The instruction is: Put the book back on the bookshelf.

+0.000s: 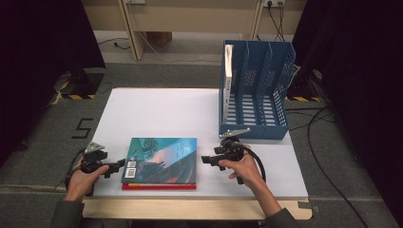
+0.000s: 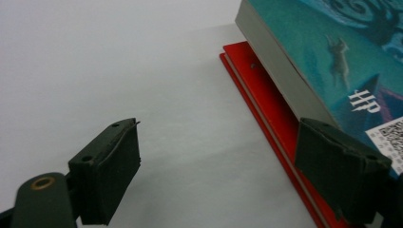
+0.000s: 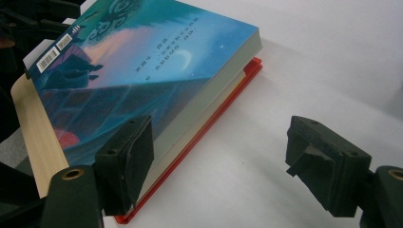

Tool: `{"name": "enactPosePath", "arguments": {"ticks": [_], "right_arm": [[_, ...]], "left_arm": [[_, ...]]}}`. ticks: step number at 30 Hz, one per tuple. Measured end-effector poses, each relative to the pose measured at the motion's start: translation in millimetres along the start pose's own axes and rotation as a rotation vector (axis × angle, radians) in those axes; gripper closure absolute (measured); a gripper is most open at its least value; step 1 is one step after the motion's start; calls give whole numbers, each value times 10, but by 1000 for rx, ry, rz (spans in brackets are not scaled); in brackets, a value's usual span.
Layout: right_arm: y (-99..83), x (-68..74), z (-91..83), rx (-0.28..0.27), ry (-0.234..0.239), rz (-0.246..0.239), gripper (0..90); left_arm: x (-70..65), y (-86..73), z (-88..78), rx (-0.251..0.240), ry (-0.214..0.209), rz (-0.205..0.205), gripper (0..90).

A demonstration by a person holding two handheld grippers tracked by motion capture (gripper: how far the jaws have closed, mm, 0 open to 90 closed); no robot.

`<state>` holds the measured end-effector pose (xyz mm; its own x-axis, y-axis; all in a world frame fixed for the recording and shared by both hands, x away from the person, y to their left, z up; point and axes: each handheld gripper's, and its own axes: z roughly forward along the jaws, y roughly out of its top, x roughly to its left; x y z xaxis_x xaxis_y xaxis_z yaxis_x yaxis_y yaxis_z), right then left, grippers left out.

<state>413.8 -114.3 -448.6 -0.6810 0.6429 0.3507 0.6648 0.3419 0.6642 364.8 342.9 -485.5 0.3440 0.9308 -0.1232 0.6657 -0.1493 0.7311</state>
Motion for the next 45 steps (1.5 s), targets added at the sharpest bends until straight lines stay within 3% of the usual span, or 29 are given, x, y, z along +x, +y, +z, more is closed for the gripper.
{"name": "enactPosePath", "arguments": {"ticks": [10, 15, 18, 21, 24, 27, 34, 37, 40, 41, 42, 43, 45], "right_arm": [[-27, 12, 176, 38, 25, 13, 248], [-19, 43, 267, 48, 70, 30, 245], [-24, 49, 318, 59, 79, 29, 242], [-32, 43, 355, 68, 94, 44, 239], [-31, 40, 384, 67, 110, 48, 237], [-28, 43, 408, 71, 126, 52, 235], [-25, 30, 439, 74, 143, 67, 226], [-23, 24, 443, 73, 146, 65, 225], [-26, 19, 457, 76, 155, 74, 224], [-26, 21, 461, 77, 157, 73, 225], [-26, 23, 465, 77, 159, 74, 194], [-25, 22, 470, 87, 139, 77, 161], [-28, -2, 454, 88, 123, 83, 163]], "left_arm": [[-89, 31, -39, 19, -4, 36, 315], [-138, 39, -54, 23, 2, 56, 401], [-202, 58, -72, 33, 30, 100, 477], [-248, 63, -79, 34, 45, 120, 519], [-266, 69, -83, 34, 58, 131, 530], [-324, 82, -90, 40, 87, 169, 566], [-364, 83, -113, 27, 94, 174, 623], [-366, 88, -115, 29, 92, 176, 623], [-429, 90, -94, 20, 33, 178, 573], [-455, 98, -78, 22, 26, 192, 485], [-480, 110, -63, 26, 23, 206, 333], [-501, 121, -49, 33, 13, 218, 235], [-544, 119, -25, 38, 25, 240, 212]]}}
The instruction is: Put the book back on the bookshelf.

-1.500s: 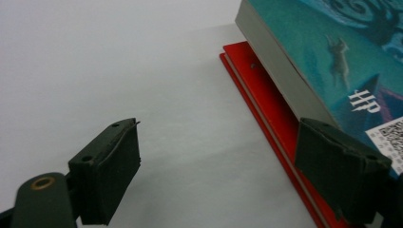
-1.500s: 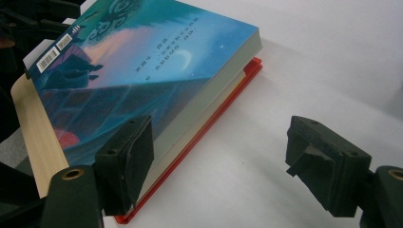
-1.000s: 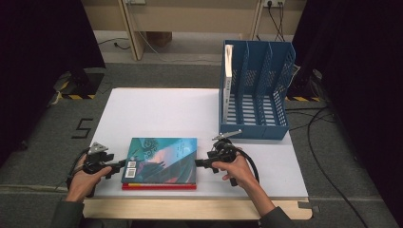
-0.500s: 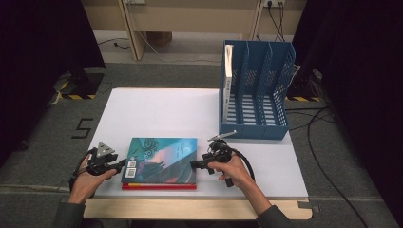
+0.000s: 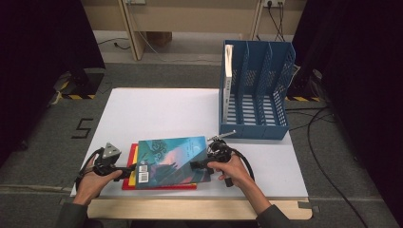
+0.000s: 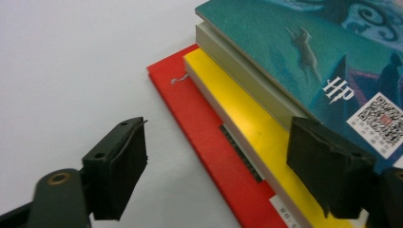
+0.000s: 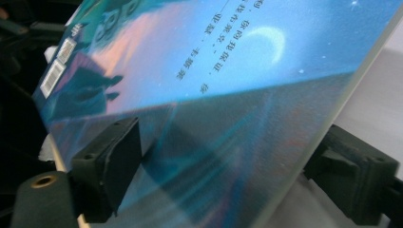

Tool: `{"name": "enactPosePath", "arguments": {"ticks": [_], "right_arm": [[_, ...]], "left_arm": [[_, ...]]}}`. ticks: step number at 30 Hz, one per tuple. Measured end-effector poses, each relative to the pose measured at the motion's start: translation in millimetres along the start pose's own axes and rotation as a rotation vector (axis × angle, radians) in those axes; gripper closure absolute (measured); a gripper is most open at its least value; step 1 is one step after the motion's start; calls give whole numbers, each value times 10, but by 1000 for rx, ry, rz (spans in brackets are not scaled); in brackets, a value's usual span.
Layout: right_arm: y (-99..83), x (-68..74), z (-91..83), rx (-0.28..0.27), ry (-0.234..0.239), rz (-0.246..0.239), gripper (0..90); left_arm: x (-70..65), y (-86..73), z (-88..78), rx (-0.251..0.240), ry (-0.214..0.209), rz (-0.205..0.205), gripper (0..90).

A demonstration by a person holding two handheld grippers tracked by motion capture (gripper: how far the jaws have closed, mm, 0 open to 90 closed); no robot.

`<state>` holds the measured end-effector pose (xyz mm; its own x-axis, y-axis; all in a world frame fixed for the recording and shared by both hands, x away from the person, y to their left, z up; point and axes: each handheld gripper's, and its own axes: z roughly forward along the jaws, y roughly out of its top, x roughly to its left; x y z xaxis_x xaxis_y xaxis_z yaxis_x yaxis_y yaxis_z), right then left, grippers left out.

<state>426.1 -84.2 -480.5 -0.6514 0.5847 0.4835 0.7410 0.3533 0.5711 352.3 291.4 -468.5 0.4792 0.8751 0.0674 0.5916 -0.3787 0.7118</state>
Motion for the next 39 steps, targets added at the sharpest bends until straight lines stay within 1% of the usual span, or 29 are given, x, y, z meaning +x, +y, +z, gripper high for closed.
{"name": "enactPosePath", "arguments": {"ticks": [2, 5, 8, 11, 15, 18, 20, 22, 24, 25, 29, 31, 32, 34, 36, 37, 39], "right_arm": [[-2, -34, -18, -6, 17, 16, 187], [-18, -70, 7, -11, 53, 50, 188], [-12, -87, 24, -7, 69, 56, 190], [-2, -86, 31, -1, 72, 53, 191], [16, -118, 48, -4, 93, 71, 207], [22, -173, 43, -6, 126, 86, 242], [16, -204, 42, -15, 145, 100, 263], [28, -192, 29, -15, 138, 80, 283], [45, -146, -13, -29, 109, 69, 340], [59, -121, -41, -42, 99, 55, 351], [154, -3, -147, -98, 147, 21, 369], [204, 48, -184, -107, 145, -7, 372], [227, 56, -194, -110, 145, -11, 382], [262, 54, -208, -117, 146, 1, 412], [306, 71, -230, -106, 137, -12, 440], [336, 91, -251, -103, 131, -20, 456], [412, 159, -302, -104, 118, -57, 471]], "left_arm": [[10, -4, 3, 2, 0, -17, 198], [23, -10, 9, 4, -2, -33, 170], [32, -17, 12, 5, -9, -44, 168], [44, -24, 18, 4, -15, -48, 163], [53, -33, 23, 2, -23, -58, 156], [90, -52, 40, -1, -54, -91, 153], [97, -60, 43, -3, -61, -100, 149], [97, -63, 44, -6, -61, -101, 149], [100, -69, 47, -9, -66, -105, 148], [107, -72, 50, -10, -72, -108, 149], [127, -80, 56, -11, -85, -119, 149], [124, -79, 55, -10, -83, -117, 149], [121, -79, 54, -12, -81, -116, 149], [117, -79, 52, -12, -78, -109, 149], [119, -81, 53, -13, -80, -110, 149], [121, -82, 54, -14, -81, -112, 149], [112, -84, 53, -20, -80, -109, 150]]}}
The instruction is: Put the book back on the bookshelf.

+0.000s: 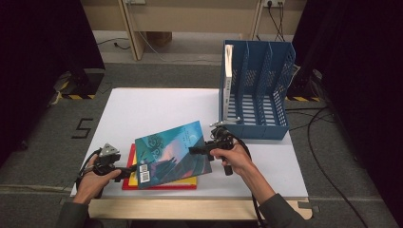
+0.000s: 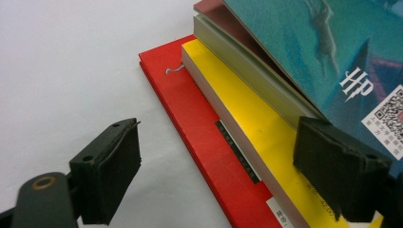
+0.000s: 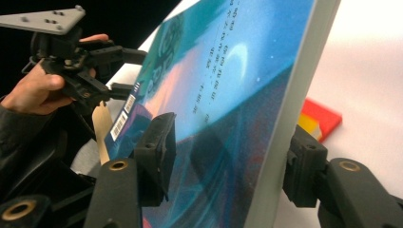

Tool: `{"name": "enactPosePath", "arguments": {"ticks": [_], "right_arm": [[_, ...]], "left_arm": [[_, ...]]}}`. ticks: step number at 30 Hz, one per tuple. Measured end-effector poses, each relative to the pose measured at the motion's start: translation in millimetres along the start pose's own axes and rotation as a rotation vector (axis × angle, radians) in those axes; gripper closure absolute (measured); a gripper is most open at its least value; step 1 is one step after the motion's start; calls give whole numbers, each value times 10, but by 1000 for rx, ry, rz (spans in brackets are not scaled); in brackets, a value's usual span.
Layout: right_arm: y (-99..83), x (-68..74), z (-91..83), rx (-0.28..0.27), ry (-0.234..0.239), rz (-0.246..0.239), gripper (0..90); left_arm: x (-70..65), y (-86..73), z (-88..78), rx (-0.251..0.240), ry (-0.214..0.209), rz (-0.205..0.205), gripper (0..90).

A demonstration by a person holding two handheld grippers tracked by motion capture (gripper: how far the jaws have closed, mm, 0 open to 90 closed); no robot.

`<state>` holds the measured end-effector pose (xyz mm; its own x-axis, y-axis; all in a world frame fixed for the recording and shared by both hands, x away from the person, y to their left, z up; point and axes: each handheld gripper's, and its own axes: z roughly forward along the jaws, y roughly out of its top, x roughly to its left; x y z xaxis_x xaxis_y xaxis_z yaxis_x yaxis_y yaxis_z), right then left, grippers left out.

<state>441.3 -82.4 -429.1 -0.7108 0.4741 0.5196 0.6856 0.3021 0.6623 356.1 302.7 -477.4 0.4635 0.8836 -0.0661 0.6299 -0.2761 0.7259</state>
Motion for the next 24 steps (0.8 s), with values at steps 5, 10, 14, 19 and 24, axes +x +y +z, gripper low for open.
{"name": "enactPosePath", "arguments": {"ticks": [5, 10, 14, 19, 24], "right_arm": [[265, 205, -106, 20, -46, -86, 548], [407, 367, -150, 80, -99, -131, 573], [460, 407, -145, 103, -122, -137, 589], [476, 428, -126, 126, -156, -133, 618], [591, 536, -204, 96, -166, -204, 712]], "left_arm": [[-60, 6, 13, -15, -29, 25, 206], [-122, 16, 25, -21, -23, 53, 206], [-142, 22, 40, -28, -19, 59, 198], [-134, 26, 68, -32, -12, 54, 157], [-192, 46, 98, -40, -17, 71, 140]]}}
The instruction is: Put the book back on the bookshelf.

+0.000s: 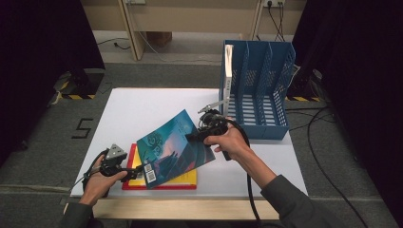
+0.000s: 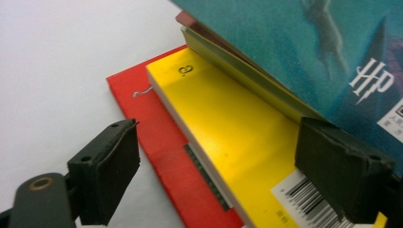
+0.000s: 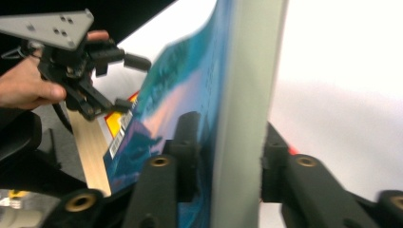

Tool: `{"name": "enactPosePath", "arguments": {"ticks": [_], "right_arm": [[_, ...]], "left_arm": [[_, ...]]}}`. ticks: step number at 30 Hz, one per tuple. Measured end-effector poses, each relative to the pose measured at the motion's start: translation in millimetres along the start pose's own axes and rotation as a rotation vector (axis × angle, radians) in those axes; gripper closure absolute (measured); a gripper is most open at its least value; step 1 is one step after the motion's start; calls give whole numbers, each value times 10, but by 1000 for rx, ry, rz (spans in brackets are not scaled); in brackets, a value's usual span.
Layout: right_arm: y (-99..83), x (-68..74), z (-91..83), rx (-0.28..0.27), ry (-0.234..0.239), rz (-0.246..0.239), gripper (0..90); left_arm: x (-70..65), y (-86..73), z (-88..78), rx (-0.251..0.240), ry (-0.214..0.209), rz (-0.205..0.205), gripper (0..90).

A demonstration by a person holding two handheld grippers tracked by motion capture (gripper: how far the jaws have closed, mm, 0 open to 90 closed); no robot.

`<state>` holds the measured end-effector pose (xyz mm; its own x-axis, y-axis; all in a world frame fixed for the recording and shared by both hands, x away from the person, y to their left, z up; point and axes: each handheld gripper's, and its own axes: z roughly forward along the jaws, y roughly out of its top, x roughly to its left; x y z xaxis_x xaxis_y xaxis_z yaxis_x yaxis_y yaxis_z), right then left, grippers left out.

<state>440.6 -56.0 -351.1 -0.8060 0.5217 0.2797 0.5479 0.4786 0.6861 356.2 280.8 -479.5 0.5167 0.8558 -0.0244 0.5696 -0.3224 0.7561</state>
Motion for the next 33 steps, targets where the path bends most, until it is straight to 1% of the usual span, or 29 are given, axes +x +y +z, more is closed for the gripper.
{"name": "enactPosePath", "arguments": {"ticks": [3, 5, 6, 7, 8, 9, 10, 11, 12, 13, 14, 15, 16, 18, 20, 21, 22, 23, 24, 26, 27, 28, 29, 30, 31, 33], "right_arm": [[111, 61, -88, 18, -15, -45, 728], [156, 91, -128, 8, -24, -50, 732], [175, 108, -141, 11, -31, -59, 732], [192, 122, -153, 10, -32, -61, 733], [214, 131, -164, 9, -33, -79, 734], [226, 135, -173, 9, -32, -71, 735], [240, 141, -186, 6, -38, -81, 735], [258, 153, -208, 17, -41, -90, 735], [276, 159, -234, 18, -44, -91, 736], [301, 173, -265, 27, -54, -106, 736], [330, 183, -298, 37, -63, -116, 736], [356, 198, -332, 39, -76, -117, 737], [385, 212, -368, 54, -92, -135, 737], [442, 247, -435, 70, -121, -149, 737], [494, 279, -502, 79, -144, -165, 737], [515, 291, -535, 90, -157, -174, 738], [527, 304, -570, 100, -171, -175, 738], [536, 308, -603, 104, -184, -190, 738], [544, 316, -640, 120, -197, -198, 737], [548, 321, -706, 130, -218, -201, 738], [548, 322, -740, 138, -229, -187, 738], [544, 308, -770, 136, -243, -196, 738], [538, 305, -797, 155, -252, -198, 737], [526, 297, -823, 161, -267, -206, 737], [513, 291, -848, 175, -274, -227, 737], [473, 258, -886, 182, -290, -205, 736]], "left_arm": [[-51, 14, 24, -5, -11, 8, 142], [-61, 12, 38, -13, -25, -3, 142], [-59, 11, 39, -15, -32, -5, 144], [-48, 7, 40, -21, -41, -17, 146], [-35, 4, 35, -21, -38, -20, 147], [-16, -2, 30, -28, -34, -28, 147], [15, -9, 16, -37, -29, -39, 148], [54, -19, 0, -52, -23, -60, 147], [104, -29, -17, -64, -16, -82, 147], [157, -40, -32, -74, 1, -104, 147], [204, -52, -48, -78, 42, -107, 147], [240, -63, -64, -77, 88, -97, 147], [280, -73, -82, -81, 102, -101, 147], [355, -96, -111, -97, 100, -142, 146], [413, -124, -121, -94, 121, -167, 147], [437, -139, -123, -85, 122, -173, 147], [453, -152, -118, -75, 124, -175, 146], [466, -167, -108, -61, 127, -172, 147], [478, -182, -91, -46, 131, -172, 146], [502, -211, -54, -8, 129, -165, 147], [509, -225, -38, 2, 128, -166, 147], [518, -230, -35, -2, 120, -178, 142], [526, -231, -37, -2, 119, -179, 143], [530, -231, -37, -2, 120, -180, 143], [538, -234, -36, 0, 117, -181, 143], [552, -239, -31, -3, 111, -189, 141]]}}
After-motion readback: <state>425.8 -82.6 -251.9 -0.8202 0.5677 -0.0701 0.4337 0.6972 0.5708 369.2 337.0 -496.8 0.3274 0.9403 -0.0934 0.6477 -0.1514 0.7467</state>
